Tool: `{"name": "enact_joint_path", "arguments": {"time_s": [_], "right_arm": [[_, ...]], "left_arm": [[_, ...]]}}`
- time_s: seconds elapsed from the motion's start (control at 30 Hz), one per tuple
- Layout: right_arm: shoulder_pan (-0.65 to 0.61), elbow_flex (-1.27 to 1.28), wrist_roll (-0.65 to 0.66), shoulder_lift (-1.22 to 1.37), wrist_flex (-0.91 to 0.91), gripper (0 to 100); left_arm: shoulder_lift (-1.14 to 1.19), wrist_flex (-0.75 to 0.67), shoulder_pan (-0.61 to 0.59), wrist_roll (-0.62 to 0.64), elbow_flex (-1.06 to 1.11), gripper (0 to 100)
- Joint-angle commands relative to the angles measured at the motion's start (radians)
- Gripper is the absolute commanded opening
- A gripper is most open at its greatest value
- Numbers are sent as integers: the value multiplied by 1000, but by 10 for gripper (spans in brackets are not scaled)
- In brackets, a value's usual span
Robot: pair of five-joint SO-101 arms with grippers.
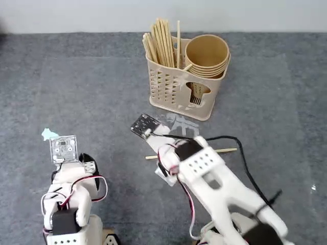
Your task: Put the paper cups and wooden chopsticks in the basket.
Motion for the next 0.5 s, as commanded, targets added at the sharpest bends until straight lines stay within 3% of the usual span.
{"name": "enact_joint_path", "arguments": {"time_s": [0.0,0.13,0.47], "right_arm": [[-5,-107,14,91,-50,129],[-5,-160,77,194,-102,132],[1,-305,89,389,-145,133]], "left_arm": [[-17,-23,-23,-8,19,12],[-17,-71,-38,-11,61,12],[-15,-127,-95,-6,104,12]]}}
